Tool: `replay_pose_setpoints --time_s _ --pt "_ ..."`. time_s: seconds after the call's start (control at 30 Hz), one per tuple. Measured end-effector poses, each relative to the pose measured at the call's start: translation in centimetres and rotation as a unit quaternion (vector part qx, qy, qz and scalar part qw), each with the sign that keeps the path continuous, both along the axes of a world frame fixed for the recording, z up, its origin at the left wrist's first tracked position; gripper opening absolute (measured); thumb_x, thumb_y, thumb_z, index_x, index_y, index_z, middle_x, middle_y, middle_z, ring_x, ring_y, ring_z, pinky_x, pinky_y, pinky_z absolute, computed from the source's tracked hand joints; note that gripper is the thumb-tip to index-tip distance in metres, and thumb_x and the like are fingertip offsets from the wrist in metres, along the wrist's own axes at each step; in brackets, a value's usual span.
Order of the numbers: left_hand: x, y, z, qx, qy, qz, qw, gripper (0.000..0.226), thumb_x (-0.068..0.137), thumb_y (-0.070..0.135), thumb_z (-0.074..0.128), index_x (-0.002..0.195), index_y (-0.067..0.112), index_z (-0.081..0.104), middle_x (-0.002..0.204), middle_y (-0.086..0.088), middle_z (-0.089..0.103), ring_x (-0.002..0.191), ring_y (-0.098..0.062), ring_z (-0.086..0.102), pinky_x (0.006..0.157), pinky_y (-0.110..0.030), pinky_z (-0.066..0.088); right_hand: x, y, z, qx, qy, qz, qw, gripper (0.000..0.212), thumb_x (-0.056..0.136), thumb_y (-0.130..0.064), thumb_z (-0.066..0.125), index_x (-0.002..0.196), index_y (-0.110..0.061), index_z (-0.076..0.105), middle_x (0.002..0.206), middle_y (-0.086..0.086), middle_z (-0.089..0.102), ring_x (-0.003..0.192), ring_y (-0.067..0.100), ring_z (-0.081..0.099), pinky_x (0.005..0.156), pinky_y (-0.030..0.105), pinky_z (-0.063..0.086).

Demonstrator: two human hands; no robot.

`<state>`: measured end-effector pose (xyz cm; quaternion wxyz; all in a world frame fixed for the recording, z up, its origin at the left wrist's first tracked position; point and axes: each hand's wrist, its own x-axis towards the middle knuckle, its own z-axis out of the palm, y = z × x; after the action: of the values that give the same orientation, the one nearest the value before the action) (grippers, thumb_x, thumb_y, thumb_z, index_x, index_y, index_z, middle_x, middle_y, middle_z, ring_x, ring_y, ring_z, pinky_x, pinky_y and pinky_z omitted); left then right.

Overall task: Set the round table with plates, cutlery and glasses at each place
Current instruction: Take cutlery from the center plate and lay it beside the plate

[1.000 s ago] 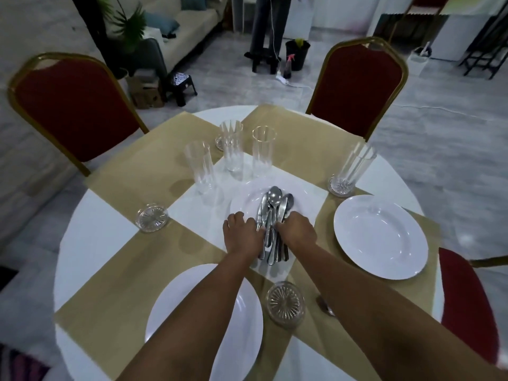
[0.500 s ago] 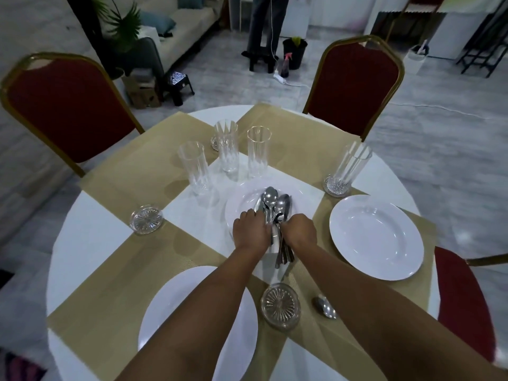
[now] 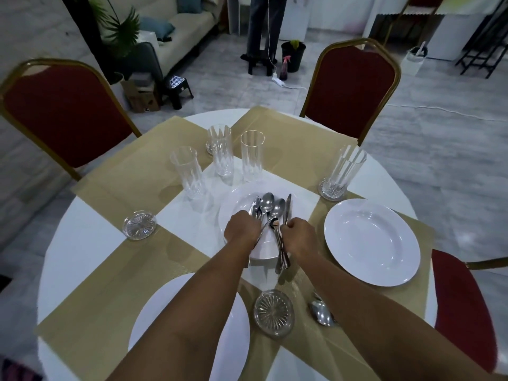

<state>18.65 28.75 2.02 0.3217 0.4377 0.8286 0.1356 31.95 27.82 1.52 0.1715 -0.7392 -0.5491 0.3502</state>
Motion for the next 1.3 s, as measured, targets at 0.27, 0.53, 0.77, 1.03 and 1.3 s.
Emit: replay_pose_setpoints --time_s 0.27,0.53,0.77,1.03,1.3 --pt "-1.1 -0.1 0.0 0.044 -0.057 0.011 0.997 0.021 0.085 0.014 0.050 0.065 0.012 0.058 0.066 -0.008 0.058 0.063 -0.023 0.055 0.053 -0.025 0.037 0.0 0.3 0.1 -0.008 0.029 -0.024 0.999 0.023 0.089 -0.025 0.048 0.071 -0.014 0.057 0.074 0.005 0.063 0.072 0.026 0.059 0.059 0.029 0.040" --pt "1.2 0.3 0.0 0.029 0.021 -0.057 0.998 0.013 0.084 0.013 0.050 0.085 0.011 0.063 0.083 -0.005 0.064 0.080 -0.026 0.060 0.058 -0.027 0.037 0.8 0.1 0.4 -0.012 0.035 -0.018 0.999 0.027 0.088 -0.023 0.050 0.062 -0.017 0.052 0.066 0.003 0.059 0.066 0.024 0.056 0.055 0.027 0.036" --pt "1.5 0.5 -0.2 0.005 0.039 -0.058 0.998 0.020 0.082 0.022 0.062 0.099 0.013 0.060 0.095 -0.005 0.066 0.085 -0.025 0.062 0.062 -0.028 0.040 1.1 0.1 0.6 -0.021 0.036 -0.008 0.999 0.020 0.089 -0.025 0.050 0.075 -0.017 0.061 0.080 0.006 0.068 0.077 0.026 0.063 0.059 0.028 0.038" --pt "1.0 0.7 0.1 0.001 0.108 -0.082 0.991 0.017 0.086 0.015 0.052 0.095 0.012 0.066 0.099 -0.007 0.069 0.092 -0.027 0.064 0.066 -0.028 0.043 1.3 0.2 0.6 -0.027 0.033 0.001 0.999 0.020 0.090 -0.025 0.050 0.078 -0.016 0.063 0.081 0.006 0.067 0.076 0.025 0.062 0.056 0.026 0.036" --pt "1.7 0.5 -0.4 0.066 0.179 -0.108 0.976 0.024 0.092 0.015 0.047 0.115 0.011 0.055 0.111 -0.008 0.065 0.105 -0.027 0.060 0.074 -0.032 0.044 1.2 0.3 0.7 -0.030 0.031 -0.002 0.999 0.021 0.089 -0.025 0.051 0.079 -0.013 0.066 0.080 0.006 0.068 0.077 0.026 0.065 0.059 0.027 0.040"
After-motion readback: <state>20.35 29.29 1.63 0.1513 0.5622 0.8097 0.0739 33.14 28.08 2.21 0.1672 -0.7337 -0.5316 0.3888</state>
